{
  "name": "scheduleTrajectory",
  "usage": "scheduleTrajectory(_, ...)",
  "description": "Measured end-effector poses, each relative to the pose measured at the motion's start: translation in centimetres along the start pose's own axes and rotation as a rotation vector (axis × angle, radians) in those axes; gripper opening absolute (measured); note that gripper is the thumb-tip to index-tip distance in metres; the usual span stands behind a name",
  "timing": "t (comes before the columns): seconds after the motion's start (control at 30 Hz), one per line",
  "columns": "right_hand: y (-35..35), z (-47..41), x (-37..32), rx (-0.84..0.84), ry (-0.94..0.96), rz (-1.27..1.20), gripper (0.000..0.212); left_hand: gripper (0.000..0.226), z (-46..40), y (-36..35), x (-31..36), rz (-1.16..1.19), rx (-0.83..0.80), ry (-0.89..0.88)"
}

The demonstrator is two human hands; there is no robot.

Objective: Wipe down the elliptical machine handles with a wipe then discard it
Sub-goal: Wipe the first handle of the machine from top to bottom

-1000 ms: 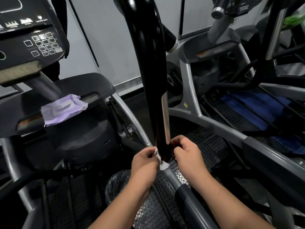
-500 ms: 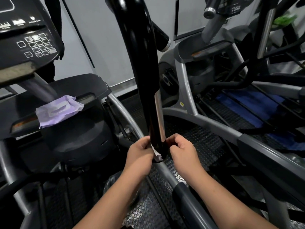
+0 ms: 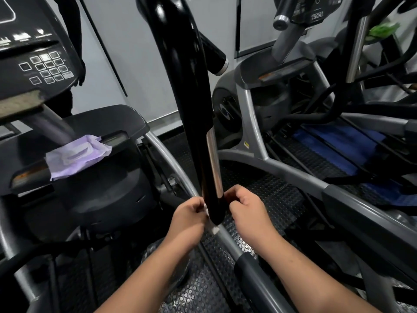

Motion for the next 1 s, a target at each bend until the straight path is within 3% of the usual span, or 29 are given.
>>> scheduleTrajectory(0.17, 0.0, 0.0, -0.2, -0.004, 0.001, -0.007, 0.029, 0.042, -0.3, 0.2, 0.4, -0.042, 0.018, -0.068)
scheduleTrajectory(0.23, 0.0, 0.0, -0.1, -0.007, -0.001, -0.005, 0.030, 0.031, -0.5, -0.2, -0.6, -0.110, -0.008, -0.038)
scheduleTrajectory(0.37, 0.0, 0.1, 0.1, -0.013, -0.002, 0.004, 0.032, 0.016, -1.3, 0.6, 0.6, 0.030, 0.053, -0.046)
scheduleTrajectory(0.53, -0.1, 0.1, 0.1, -0.012, 0.009, -0.005, 0.032, 0.029, -0.8, 0.1, -0.9, 0.017, -0.021, 0.042)
scheduleTrajectory(0.7, -0.1, -0.1, -0.3, -0.023, 0.040, -0.093, 0.049, 0.025, -1.5, -0.2, 0.4, 0.266, -0.054, 0.067)
scheduleTrajectory(0.83, 0.1, -0.9, 0.2, -0.036, 0.014, -0.071, 0.035, 0.022, -0.5, -0.9, -0.3, 0.233, -0.096, 0.122)
scheduleTrajectory(1.0, 0.5, -2.6, 0.4, 0.081, 0.031, -0.104, 0.030, 0.017, -1.3, -1.1, 1.0, 0.277, -0.123, 0.101)
Point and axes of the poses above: each hand's wrist, its own z-axis away from the middle knuckle, its own y-axis out of the back of the hand, x = y × z, the point moved 7 cm from there along -z, towards the middle knuckle, and after that the axes turned 13 degrees about z, right-handed, at the moved point
